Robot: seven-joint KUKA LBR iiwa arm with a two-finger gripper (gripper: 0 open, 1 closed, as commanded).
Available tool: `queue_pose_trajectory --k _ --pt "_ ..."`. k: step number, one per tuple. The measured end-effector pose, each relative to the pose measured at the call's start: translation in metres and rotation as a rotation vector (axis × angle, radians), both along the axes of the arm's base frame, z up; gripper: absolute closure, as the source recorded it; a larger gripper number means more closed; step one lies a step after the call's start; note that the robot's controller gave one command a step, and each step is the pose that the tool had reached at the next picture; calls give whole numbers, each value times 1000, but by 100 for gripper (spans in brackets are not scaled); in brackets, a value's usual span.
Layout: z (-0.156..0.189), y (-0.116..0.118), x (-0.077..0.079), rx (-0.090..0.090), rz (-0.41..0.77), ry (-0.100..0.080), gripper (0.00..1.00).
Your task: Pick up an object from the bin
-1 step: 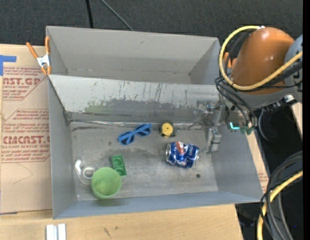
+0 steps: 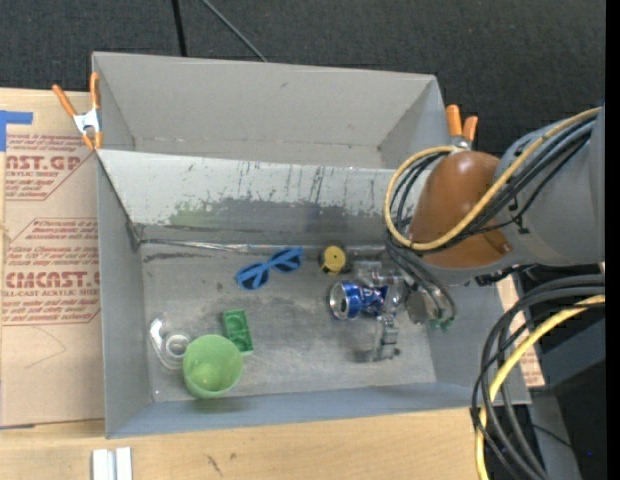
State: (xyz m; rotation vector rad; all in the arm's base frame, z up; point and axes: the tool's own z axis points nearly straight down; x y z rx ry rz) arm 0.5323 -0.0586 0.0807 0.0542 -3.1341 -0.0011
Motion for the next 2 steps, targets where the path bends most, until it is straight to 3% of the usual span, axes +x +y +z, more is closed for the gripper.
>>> queue_pose_trajectory --k 1,2 --pt "6 0 3 -1 0 -11 100" --pt "161 3 18 -2 -11 -19 100"
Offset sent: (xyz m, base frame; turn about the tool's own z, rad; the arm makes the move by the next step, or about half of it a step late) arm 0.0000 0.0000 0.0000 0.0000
